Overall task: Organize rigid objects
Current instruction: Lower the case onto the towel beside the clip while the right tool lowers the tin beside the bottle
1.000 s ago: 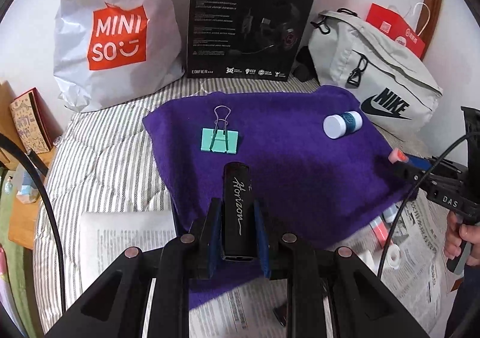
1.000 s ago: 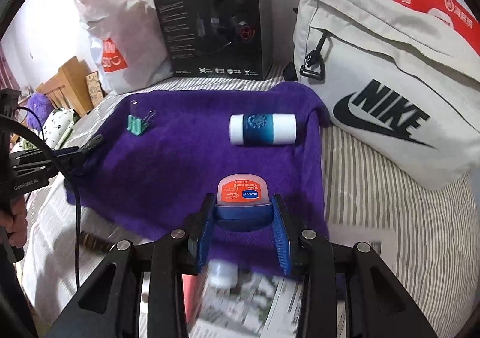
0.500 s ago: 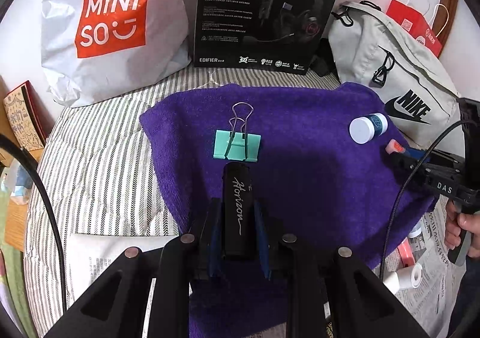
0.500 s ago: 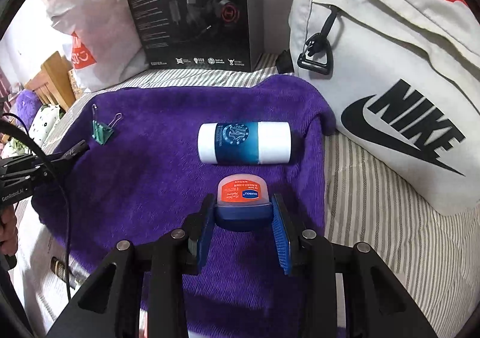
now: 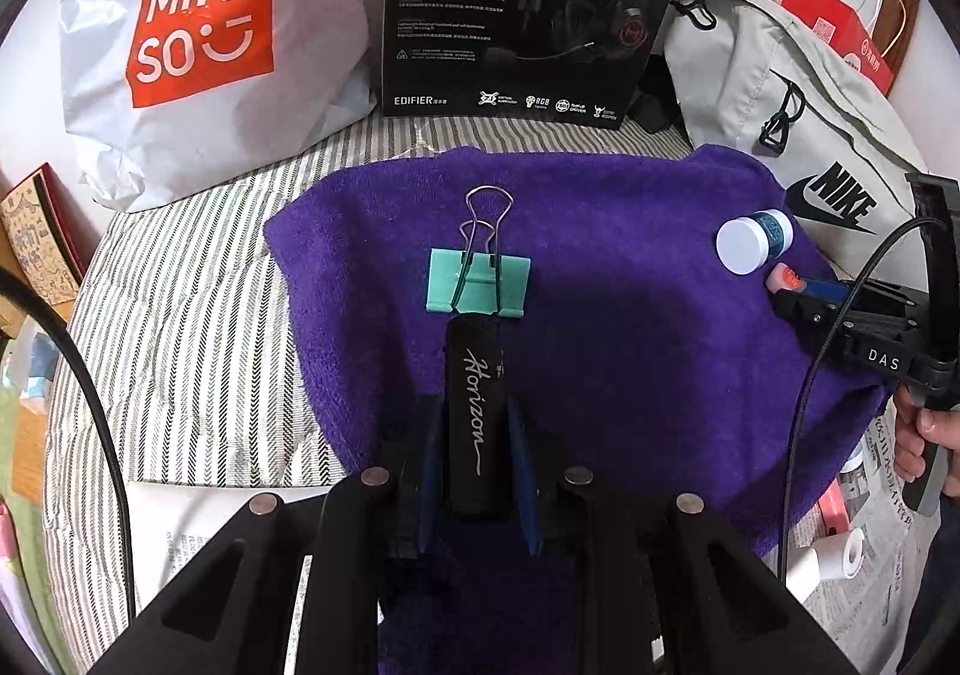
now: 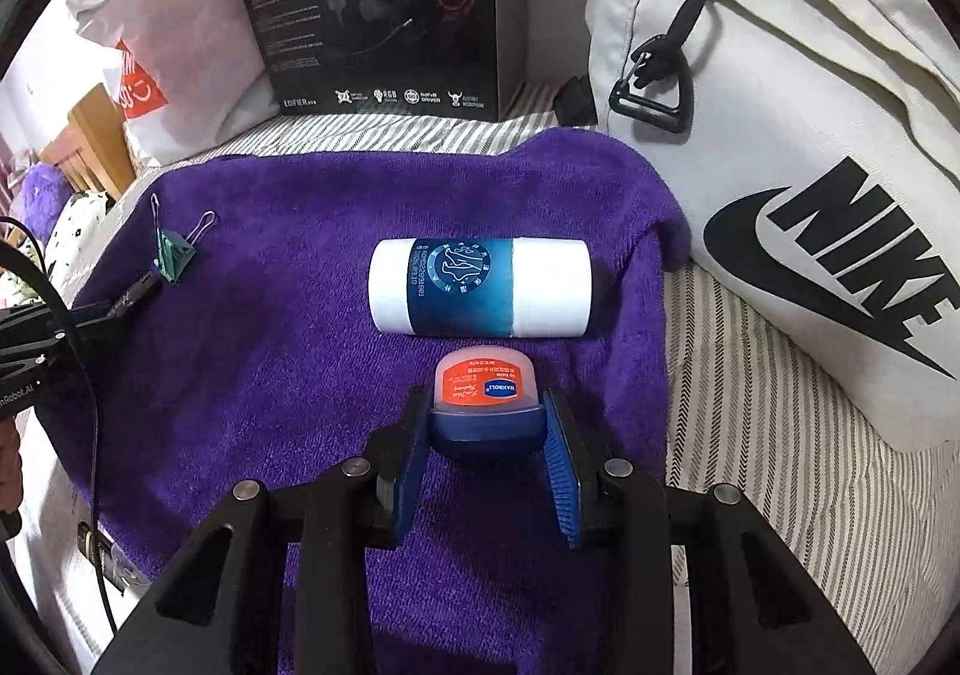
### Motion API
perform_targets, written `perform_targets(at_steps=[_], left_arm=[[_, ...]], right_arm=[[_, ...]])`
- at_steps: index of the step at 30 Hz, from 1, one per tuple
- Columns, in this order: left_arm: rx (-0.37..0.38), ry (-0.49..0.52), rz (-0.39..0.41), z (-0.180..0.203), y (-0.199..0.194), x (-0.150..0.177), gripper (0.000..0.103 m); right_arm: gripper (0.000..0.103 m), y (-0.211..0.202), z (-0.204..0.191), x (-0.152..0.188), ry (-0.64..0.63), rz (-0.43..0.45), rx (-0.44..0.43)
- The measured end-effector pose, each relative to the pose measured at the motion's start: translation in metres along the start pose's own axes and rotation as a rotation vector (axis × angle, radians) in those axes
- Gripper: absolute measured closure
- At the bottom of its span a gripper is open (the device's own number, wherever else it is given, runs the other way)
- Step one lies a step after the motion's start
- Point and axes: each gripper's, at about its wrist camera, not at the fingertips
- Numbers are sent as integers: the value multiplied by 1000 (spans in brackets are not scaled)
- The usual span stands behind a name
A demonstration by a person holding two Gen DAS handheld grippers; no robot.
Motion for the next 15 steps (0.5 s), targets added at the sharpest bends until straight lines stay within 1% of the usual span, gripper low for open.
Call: perform_targets(at_steps=[4, 9, 12, 15], left_arm=[[-2, 17, -26, 4, 7, -1, 82], [-22, 25, -32, 7, 8, -2, 82], [-30, 31, -39, 8, 8, -2, 82], [-37, 36, -47, 10, 8, 0, 81]], right_arm=[[66, 1, -1, -1, -9, 0, -2], [65, 2, -2, -1, -27, 2, -6], [60, 1, -4, -1, -43, 5, -22], [50, 0, -10, 1, -76, 16, -36]])
Point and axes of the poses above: each gripper's, at about its wrist camera, not at the fingertips, and y roughly the way its jaws point, z to its right, x to its underside, and after that the axes turned 9 degrees about x, right-handed
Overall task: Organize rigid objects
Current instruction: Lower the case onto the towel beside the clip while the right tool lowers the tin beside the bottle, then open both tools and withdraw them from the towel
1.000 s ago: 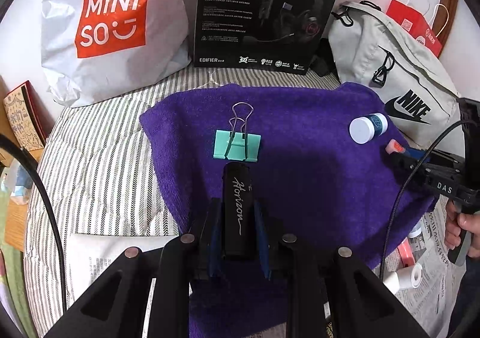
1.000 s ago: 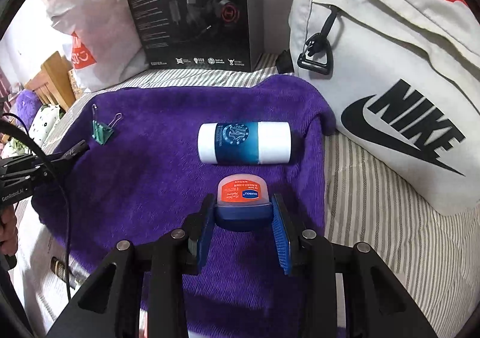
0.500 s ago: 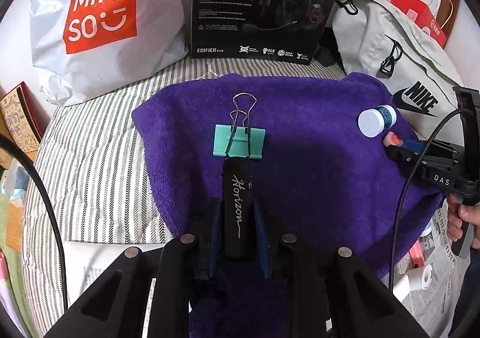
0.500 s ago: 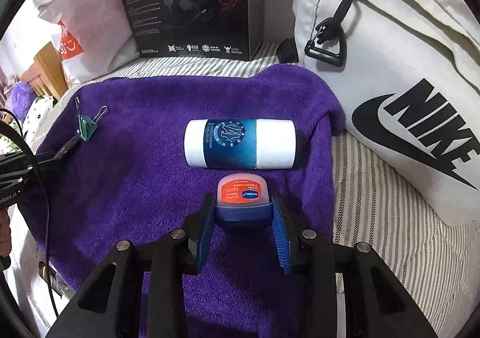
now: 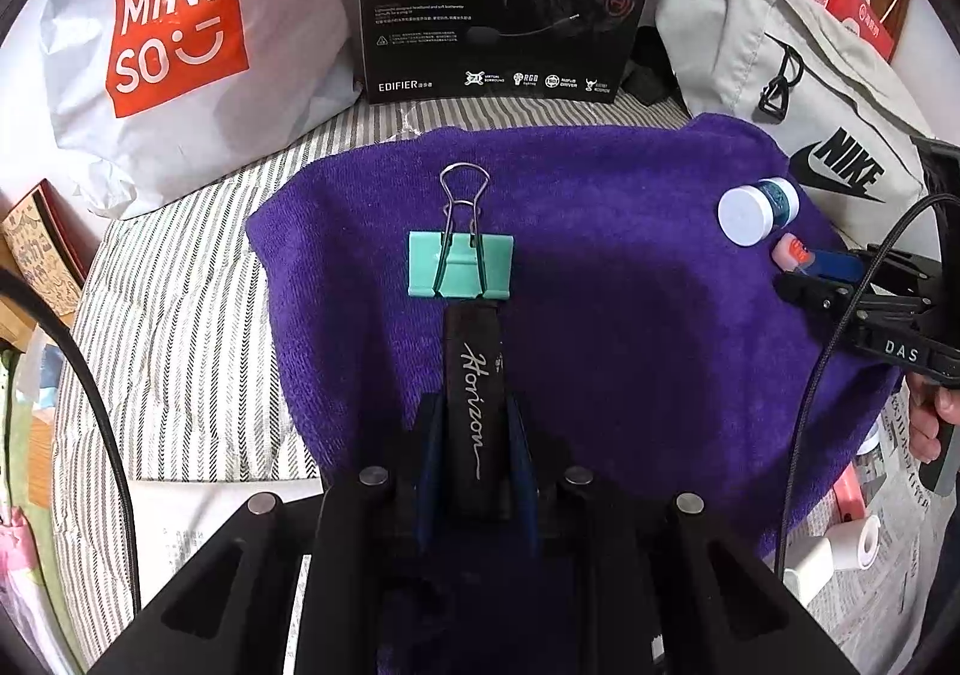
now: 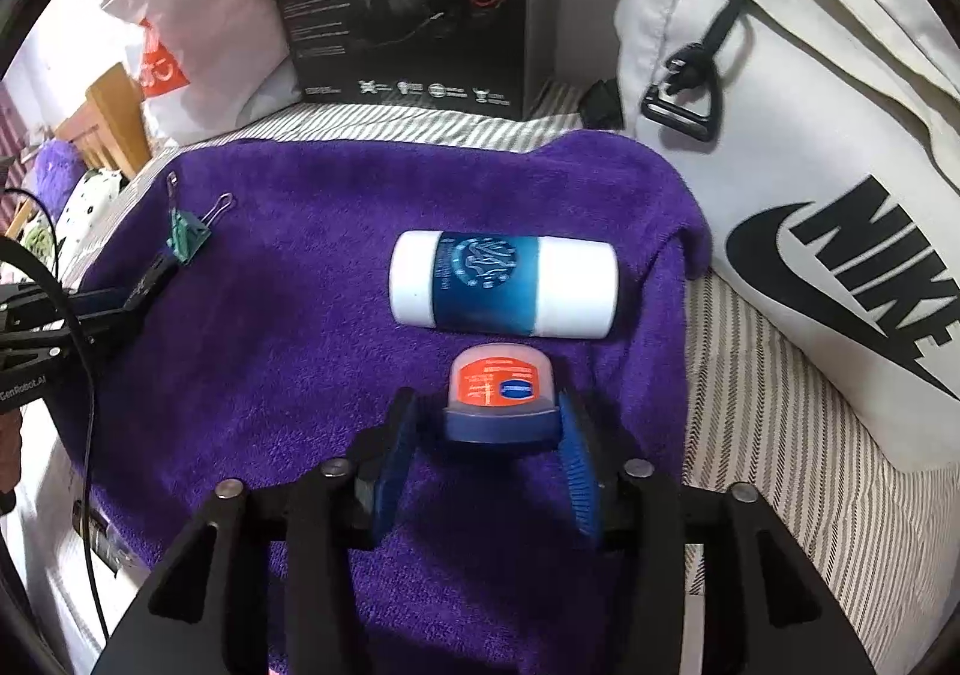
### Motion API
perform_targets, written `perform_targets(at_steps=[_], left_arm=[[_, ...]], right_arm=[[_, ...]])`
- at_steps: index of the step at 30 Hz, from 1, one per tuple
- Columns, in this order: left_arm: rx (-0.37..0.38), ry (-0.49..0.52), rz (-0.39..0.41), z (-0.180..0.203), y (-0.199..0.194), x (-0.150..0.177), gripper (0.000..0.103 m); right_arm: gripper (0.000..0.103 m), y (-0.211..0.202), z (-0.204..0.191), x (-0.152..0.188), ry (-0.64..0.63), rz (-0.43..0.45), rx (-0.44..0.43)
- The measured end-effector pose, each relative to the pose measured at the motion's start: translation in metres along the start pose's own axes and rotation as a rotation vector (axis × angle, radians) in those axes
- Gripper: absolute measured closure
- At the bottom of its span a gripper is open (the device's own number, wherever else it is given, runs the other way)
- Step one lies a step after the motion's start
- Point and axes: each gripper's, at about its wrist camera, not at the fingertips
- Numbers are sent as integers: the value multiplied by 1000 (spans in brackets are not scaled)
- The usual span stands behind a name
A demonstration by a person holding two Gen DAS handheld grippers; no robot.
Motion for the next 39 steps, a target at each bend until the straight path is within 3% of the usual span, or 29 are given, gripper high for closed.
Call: perform_targets(at_steps=[2, 8, 17, 25, 30, 39], left_arm=[[9, -2, -6, 1, -1, 2, 77], [12, 12, -21, 10, -6, 13, 64], [11, -19, 47, 16, -52, 33, 62], [21, -20, 86, 28, -83, 65, 60], [15, -23, 77, 31, -93, 95, 60], [6, -48, 52, 31, -99, 137, 60]], right_arm=[[43, -1, -4, 2, -19, 3, -9], [42, -13, 5, 5, 57, -3, -24], [42, -83, 24, 36, 167, 71, -58], [42, -121, 6, 81, 142, 97, 17], [51, -116, -8, 100, 113, 98, 19], [66, -78, -18, 105, 101, 48, 25]])
Point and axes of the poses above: each gripper's, at about its wrist camera, not at the fingertips, and y roughly the way its jaws point, z to its right, x to its underside, and after that the axes turned 9 degrees about x, right-handed
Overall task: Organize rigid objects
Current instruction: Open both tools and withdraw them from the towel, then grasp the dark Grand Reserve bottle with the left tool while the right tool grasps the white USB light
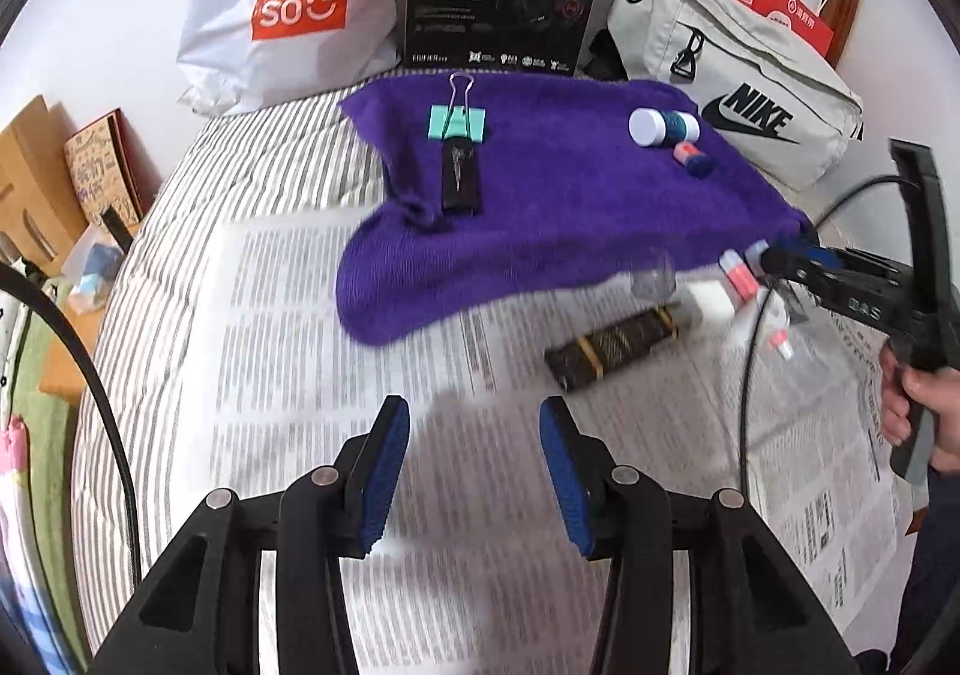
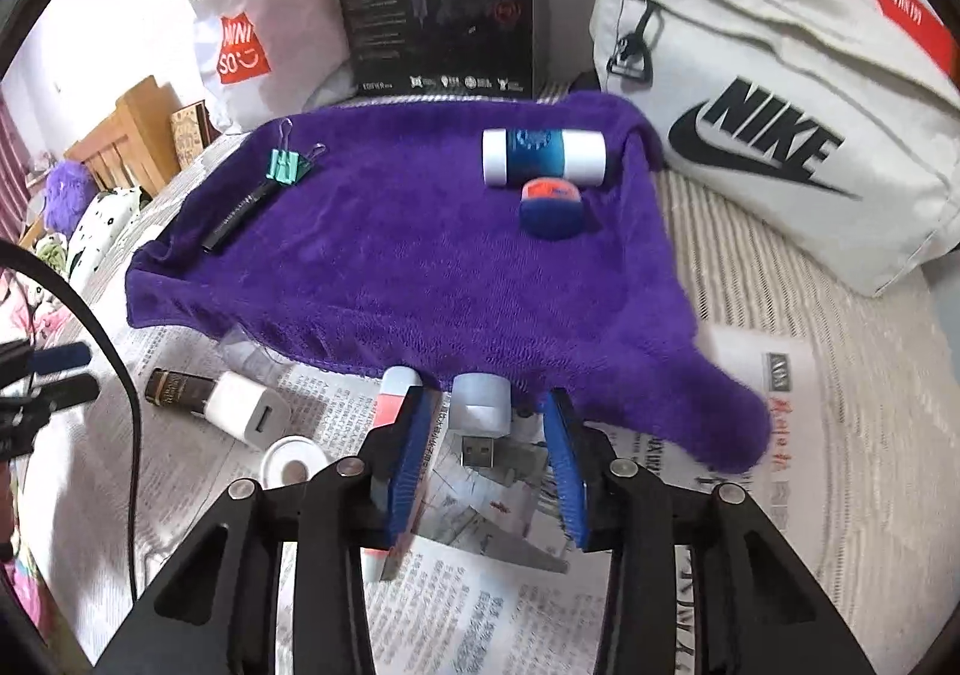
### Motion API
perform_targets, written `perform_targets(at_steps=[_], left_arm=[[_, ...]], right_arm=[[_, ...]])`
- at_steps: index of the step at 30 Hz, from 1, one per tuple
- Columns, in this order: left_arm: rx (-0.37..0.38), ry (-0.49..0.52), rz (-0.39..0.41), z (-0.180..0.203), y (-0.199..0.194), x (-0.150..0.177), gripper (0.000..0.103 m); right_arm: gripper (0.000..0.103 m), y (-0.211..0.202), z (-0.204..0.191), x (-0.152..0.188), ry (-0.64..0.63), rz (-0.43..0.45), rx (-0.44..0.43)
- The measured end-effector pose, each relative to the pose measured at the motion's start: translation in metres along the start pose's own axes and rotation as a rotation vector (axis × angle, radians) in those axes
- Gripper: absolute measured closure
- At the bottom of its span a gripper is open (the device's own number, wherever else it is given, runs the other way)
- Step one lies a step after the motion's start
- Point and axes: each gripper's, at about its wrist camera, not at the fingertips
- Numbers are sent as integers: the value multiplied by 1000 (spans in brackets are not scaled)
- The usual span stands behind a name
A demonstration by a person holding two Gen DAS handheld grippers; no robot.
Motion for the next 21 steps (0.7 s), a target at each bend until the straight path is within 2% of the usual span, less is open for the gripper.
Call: perform_targets(at_steps=[4, 6, 7, 12, 21], left_arm=[[-4, -6, -5, 0, -1, 7, 60], [-4, -8, -6, -1, -1, 8, 60], [-5, -10, -6, -1, -1, 8, 60], [15, 14, 7, 7, 2, 4, 60], [92, 137, -9, 33, 27, -14, 60]], right_arm=[[69, 11, -4, 3, -12, -1, 5], [78, 12, -6, 3, -27, 22, 28], [78, 12, -6, 4, -29, 26, 25], [79, 2, 4, 12, -8, 22, 2], [78, -21, 19, 39, 17, 22, 18]])
Point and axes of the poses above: each gripper's, at about its wrist camera, not at the fingertips, and y roughly the way its jaws point, z to its right, x to its underside, and after that the axes turned 9 degrees about x, right-handed
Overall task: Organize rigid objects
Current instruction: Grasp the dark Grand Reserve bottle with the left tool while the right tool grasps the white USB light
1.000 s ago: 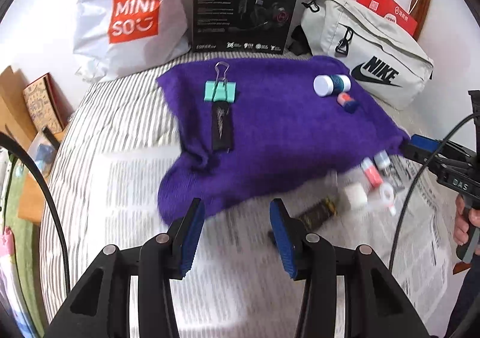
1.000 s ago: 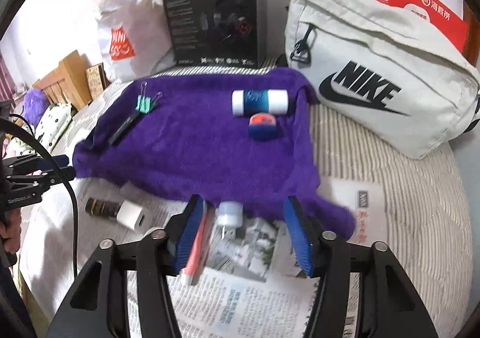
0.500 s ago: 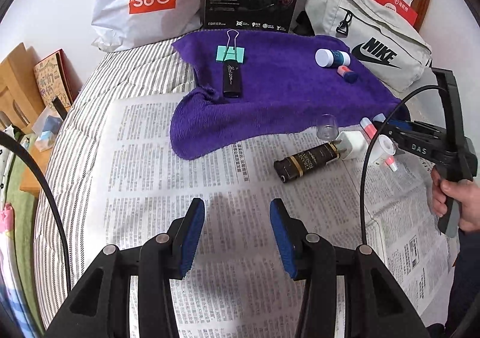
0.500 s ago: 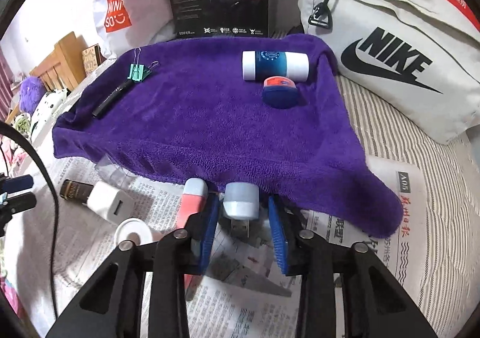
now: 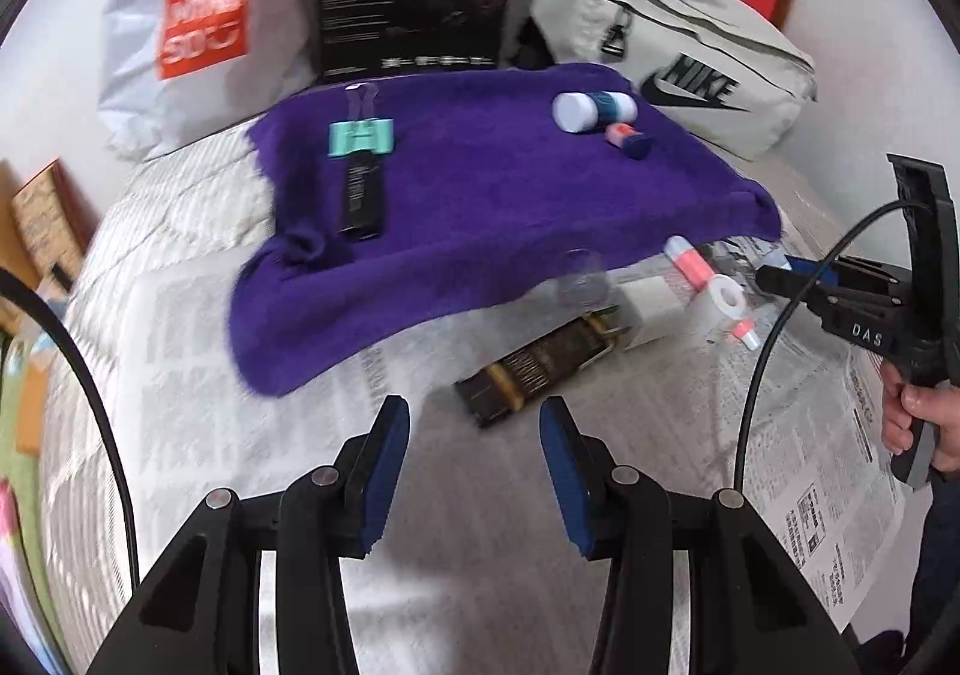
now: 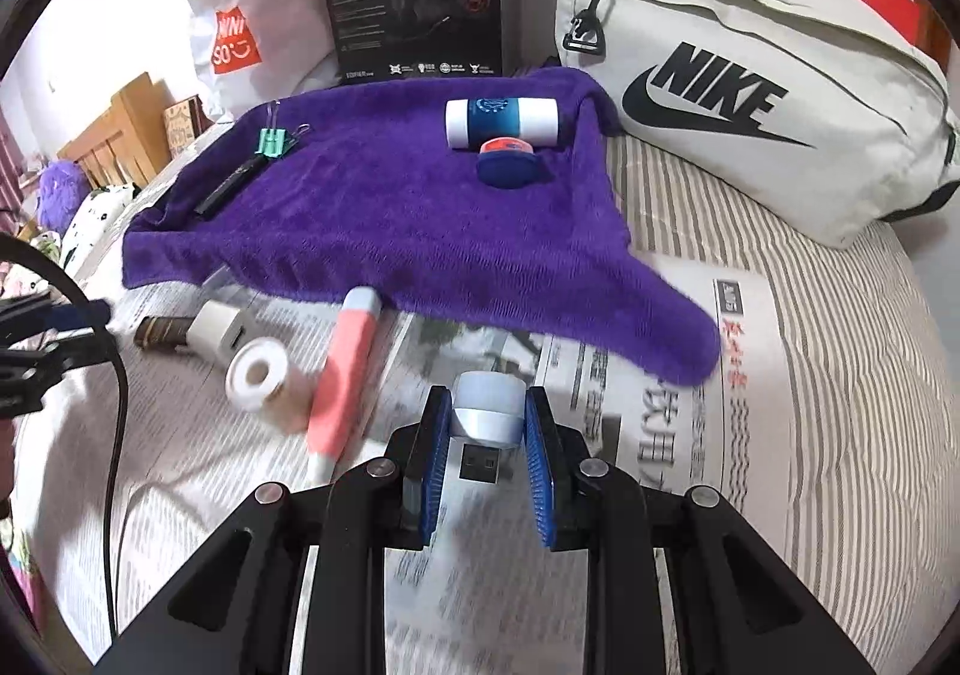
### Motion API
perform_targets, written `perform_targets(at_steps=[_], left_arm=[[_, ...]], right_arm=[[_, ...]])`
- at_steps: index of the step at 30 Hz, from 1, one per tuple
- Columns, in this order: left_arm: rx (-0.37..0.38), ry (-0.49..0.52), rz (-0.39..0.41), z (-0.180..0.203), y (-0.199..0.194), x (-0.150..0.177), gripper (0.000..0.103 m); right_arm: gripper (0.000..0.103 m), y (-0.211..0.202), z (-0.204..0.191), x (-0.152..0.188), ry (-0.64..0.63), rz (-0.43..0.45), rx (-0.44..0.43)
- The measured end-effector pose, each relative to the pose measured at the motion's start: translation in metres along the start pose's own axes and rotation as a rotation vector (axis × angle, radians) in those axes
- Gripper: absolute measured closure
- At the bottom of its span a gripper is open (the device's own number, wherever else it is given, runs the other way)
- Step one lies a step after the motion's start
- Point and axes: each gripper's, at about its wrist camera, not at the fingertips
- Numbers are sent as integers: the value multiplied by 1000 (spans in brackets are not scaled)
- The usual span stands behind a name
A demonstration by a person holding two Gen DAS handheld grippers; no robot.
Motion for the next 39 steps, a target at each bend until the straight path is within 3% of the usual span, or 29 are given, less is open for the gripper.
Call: perform_targets(at_steps=[11, 16, 24, 39], left_arm=[[-11, 204, -77, 19, 35, -12, 59], [-9, 287, -76, 32, 38, -12, 61], [55, 283, -86, 38, 26, 5, 77], [65, 311, -93, 45, 44, -15, 74]], right_arm=[[78, 5, -1, 11, 22, 41, 2], [78, 4, -5, 11, 5, 41, 26], [78, 4, -5, 11, 5, 42, 27], [78, 5, -4, 10, 9, 41, 22]])
Point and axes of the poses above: each gripper's, at about its wrist camera, not at the fingertips, and y roughly the way its jaws point, z to its right, x to its underside, and after that the axes turned 9 degrees about x, right-handed
